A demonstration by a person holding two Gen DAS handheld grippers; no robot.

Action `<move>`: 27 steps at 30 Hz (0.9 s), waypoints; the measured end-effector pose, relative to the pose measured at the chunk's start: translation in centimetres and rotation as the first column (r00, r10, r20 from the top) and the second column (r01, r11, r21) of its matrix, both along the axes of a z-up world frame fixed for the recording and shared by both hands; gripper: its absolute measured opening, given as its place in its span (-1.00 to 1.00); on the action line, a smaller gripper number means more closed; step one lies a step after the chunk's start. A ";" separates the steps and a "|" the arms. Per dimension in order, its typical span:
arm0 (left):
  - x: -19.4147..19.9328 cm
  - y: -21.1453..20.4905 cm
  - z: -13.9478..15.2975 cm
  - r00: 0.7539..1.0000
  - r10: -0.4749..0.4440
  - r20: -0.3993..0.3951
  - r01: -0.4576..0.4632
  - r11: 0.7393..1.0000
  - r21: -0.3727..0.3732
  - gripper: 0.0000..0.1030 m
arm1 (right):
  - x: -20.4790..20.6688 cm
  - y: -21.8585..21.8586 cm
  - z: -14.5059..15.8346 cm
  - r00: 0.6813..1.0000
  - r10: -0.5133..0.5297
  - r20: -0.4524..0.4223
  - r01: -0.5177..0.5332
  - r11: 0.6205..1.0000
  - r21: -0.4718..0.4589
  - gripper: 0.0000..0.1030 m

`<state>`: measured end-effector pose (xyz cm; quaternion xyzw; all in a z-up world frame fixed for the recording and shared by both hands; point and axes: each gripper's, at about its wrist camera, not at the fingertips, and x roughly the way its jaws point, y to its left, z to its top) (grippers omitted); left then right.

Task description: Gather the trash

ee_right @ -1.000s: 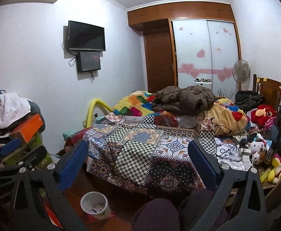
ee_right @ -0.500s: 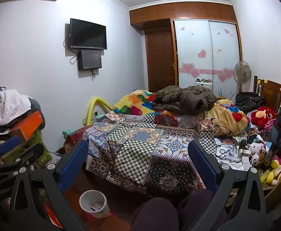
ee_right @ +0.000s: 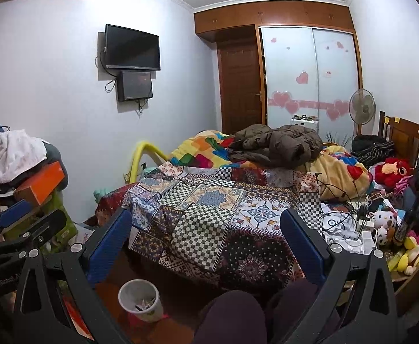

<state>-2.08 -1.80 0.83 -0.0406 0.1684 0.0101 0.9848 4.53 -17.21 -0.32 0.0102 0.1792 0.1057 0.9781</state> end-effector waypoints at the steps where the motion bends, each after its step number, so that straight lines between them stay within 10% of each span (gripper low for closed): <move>1: 0.0 0.0 0.0 1.000 0.001 0.001 -0.001 1.000 0.001 0.92 | 0.0 0.0 0.0 1.000 0.002 -0.002 -0.002 1.000 0.000 1.00; 27: -0.2 -0.4 0.0 1.000 -0.002 0.008 0.002 1.000 -0.004 0.92 | -0.1 0.4 -0.2 1.000 0.008 -0.011 -0.008 1.000 -0.006 1.00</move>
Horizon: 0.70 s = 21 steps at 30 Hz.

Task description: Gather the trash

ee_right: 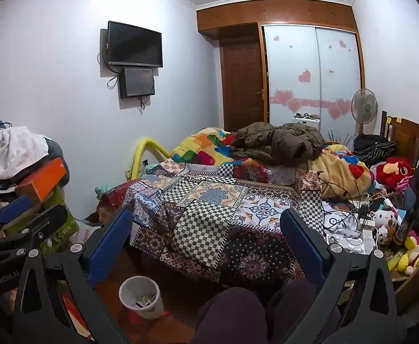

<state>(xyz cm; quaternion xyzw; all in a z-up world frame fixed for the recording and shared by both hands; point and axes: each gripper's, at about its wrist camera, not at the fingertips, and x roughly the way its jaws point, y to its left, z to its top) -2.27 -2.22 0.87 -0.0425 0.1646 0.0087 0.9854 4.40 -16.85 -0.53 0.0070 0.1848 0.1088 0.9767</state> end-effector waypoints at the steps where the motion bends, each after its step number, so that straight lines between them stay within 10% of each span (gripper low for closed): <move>1: 0.0 0.0 0.0 1.000 0.000 0.000 0.000 1.000 0.000 0.92 | 0.1 0.0 0.0 1.000 0.003 0.000 -0.003 1.000 -0.001 1.00; 21: 0.2 0.2 -0.2 1.000 0.002 -0.008 -0.002 1.000 -0.010 0.99 | 0.5 0.0 0.0 1.000 0.021 0.004 -0.021 1.000 -0.019 1.00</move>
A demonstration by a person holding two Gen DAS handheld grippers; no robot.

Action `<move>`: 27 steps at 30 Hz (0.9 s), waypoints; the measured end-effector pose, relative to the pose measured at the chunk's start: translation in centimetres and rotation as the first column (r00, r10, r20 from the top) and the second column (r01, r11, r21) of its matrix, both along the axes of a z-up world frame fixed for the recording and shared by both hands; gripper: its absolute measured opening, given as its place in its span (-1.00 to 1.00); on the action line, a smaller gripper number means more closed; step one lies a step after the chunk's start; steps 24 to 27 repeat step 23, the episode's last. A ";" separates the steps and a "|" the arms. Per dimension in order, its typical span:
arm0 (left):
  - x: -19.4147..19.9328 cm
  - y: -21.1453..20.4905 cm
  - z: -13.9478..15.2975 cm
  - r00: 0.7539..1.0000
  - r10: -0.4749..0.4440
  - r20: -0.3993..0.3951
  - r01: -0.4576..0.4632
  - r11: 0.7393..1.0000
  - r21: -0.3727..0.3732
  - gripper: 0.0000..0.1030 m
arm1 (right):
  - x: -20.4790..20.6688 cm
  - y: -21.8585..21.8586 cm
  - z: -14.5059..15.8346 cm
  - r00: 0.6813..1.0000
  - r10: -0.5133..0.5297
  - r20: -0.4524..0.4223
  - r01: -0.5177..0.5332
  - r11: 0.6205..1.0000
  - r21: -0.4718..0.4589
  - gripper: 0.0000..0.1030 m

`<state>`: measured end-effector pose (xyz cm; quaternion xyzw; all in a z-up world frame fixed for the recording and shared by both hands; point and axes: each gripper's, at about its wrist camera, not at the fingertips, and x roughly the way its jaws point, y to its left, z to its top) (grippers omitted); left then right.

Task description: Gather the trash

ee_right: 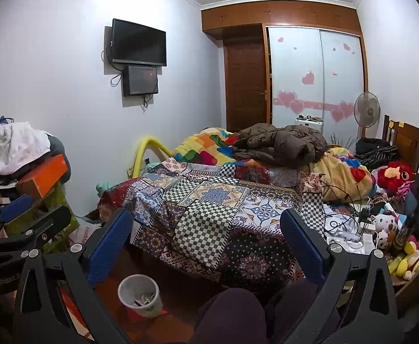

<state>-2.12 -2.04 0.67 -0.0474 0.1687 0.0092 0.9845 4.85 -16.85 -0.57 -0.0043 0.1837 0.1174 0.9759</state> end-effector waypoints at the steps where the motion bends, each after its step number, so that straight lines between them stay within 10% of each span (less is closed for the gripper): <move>1: 0.0 0.0 0.0 1.000 -0.002 0.000 0.002 1.000 -0.001 0.99 | 0.0 -0.1 0.0 1.000 0.000 0.001 0.000 1.000 0.000 1.00; 27: -0.1 -0.1 -0.3 1.000 0.002 0.003 -0.002 1.000 0.002 0.99 | 0.3 -0.1 -0.4 1.000 0.013 -0.018 -0.013 1.000 0.001 1.00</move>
